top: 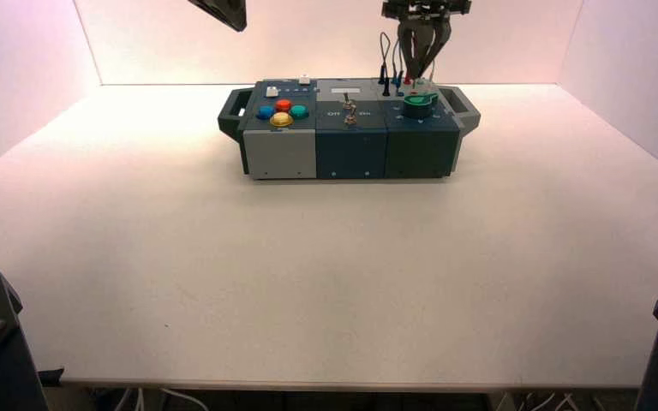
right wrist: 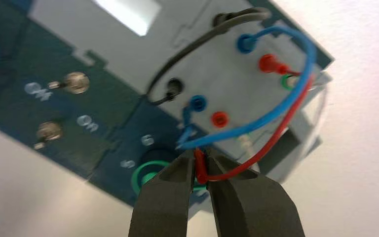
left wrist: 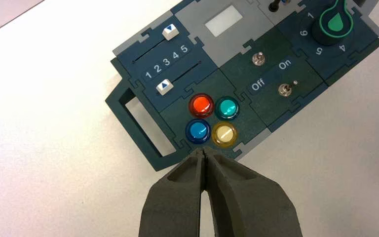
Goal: Pull the red wire.
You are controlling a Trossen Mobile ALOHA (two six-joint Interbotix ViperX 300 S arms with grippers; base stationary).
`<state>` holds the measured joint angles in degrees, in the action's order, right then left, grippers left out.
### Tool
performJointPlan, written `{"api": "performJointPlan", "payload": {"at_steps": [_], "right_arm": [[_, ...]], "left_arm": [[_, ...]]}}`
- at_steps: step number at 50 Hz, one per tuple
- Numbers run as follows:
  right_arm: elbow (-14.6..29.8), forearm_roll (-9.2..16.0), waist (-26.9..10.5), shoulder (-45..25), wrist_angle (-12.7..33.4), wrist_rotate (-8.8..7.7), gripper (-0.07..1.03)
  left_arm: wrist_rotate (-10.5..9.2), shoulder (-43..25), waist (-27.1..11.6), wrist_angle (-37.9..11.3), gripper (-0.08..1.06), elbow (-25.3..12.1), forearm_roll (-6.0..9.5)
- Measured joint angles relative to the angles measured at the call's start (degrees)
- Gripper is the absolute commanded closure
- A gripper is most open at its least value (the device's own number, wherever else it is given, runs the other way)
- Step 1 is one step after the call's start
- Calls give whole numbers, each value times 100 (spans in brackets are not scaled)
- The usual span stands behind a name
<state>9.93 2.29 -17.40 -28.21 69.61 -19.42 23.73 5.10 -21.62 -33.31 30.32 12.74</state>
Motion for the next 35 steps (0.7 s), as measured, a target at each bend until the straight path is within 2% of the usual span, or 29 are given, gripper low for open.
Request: {"api": "performJointPlan", "payload": {"at_steps": [3,7,26,32,35], "right_arm": [[-62,26,0,79,62,-9,64],[-123,26,9,141,123,0,52],[-668,18,18,475,-26,79,52],[-940,9,18,738,-352,123,52],[-1134,-9,18,905,-580,202,52]], "left_arm": [[0,18,0,-9,101,0,0],[0,44,9,-9,101,0,0],[0,70,18,-18,101,0,0],[0,70,18,-9,101,0,0],[0,70,18,9,101,0,0]]}}
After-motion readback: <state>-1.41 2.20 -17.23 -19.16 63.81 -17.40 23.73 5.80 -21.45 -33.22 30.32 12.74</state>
